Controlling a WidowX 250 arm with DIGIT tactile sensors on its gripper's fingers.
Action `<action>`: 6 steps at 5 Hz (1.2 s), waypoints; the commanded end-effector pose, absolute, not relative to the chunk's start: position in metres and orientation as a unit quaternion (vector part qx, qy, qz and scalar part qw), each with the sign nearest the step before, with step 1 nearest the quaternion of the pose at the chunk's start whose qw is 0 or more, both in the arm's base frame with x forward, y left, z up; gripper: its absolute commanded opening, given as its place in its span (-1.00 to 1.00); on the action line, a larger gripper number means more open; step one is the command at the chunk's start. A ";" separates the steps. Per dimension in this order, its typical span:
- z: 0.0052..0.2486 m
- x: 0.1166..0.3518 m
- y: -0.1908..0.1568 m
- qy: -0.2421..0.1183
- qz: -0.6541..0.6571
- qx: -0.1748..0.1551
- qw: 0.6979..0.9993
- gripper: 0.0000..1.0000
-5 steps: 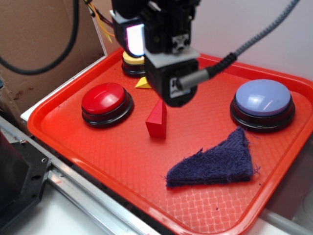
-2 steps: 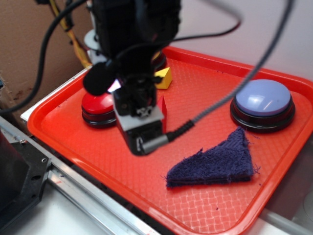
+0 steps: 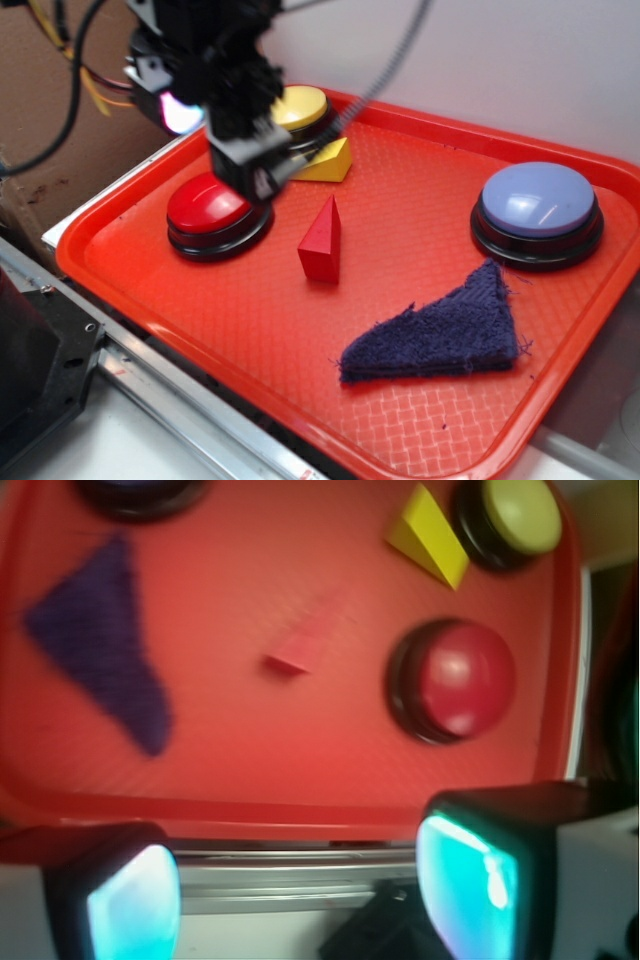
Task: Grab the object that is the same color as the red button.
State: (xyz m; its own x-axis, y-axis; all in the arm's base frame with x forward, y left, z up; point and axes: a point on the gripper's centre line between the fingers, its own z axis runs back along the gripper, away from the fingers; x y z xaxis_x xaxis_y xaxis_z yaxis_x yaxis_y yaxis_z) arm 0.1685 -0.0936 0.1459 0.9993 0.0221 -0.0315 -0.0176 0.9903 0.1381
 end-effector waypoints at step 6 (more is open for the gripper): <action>0.025 0.211 -0.084 0.110 0.047 0.023 0.993 1.00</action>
